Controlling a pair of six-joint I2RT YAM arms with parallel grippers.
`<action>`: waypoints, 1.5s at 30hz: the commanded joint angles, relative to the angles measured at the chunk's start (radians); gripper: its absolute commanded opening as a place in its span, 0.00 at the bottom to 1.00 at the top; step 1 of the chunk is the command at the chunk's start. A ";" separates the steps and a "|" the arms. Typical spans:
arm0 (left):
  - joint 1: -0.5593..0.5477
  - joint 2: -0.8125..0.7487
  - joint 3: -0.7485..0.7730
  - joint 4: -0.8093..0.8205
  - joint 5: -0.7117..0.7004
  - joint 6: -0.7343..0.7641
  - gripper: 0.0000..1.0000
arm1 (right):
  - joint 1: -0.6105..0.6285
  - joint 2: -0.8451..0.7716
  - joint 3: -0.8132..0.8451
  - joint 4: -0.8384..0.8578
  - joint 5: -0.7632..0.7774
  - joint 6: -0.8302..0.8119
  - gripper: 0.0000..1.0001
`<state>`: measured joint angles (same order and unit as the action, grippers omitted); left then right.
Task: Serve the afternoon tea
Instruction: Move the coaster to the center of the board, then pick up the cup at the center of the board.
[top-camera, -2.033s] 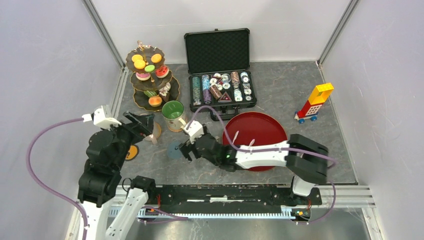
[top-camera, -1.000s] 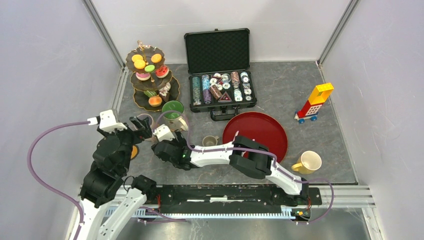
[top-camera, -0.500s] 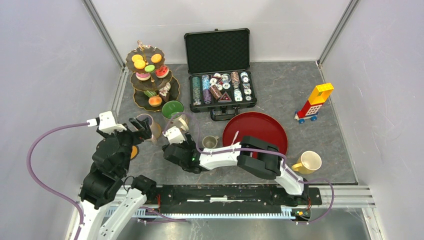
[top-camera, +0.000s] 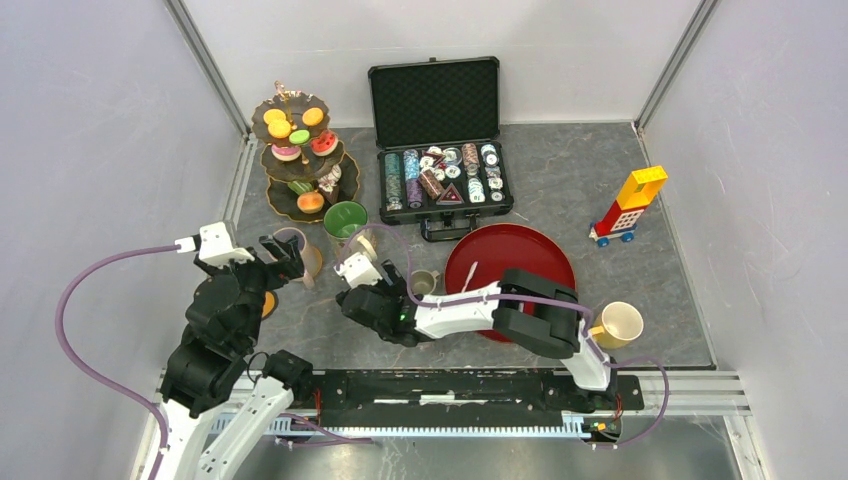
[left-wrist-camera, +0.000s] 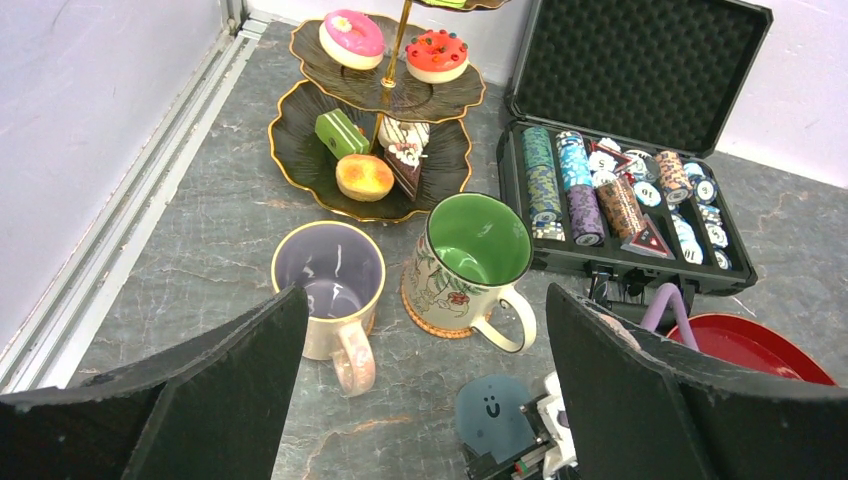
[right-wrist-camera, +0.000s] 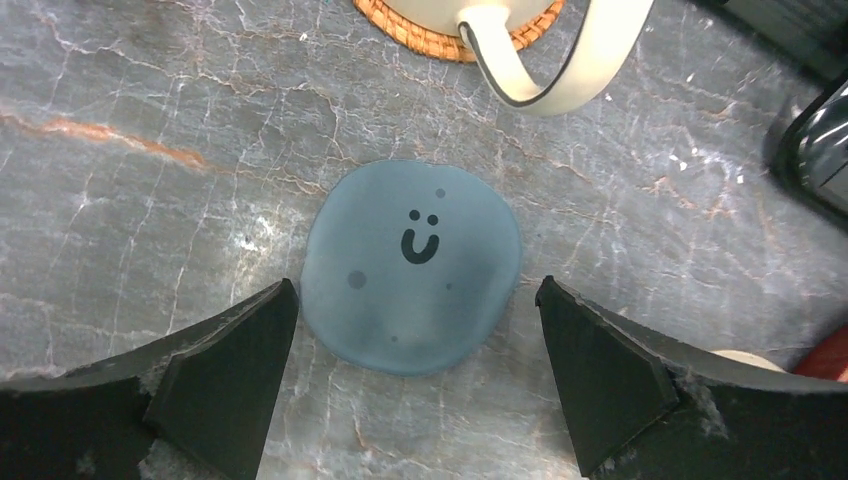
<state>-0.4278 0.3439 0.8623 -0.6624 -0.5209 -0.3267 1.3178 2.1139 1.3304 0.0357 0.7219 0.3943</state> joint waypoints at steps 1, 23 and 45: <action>-0.005 -0.001 -0.004 0.033 0.010 0.061 0.95 | 0.024 -0.148 -0.018 0.013 -0.018 -0.114 0.98; -0.019 -0.020 -0.011 0.044 0.024 0.064 0.98 | 0.078 -1.107 -0.471 -0.880 0.360 0.407 0.98; -0.019 0.013 -0.020 0.055 0.050 0.071 0.99 | -0.428 -1.283 -0.738 -0.898 0.380 0.483 0.98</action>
<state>-0.4408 0.3466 0.8440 -0.6479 -0.4870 -0.3042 0.9962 0.8093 0.6022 -1.0996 1.0641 1.0950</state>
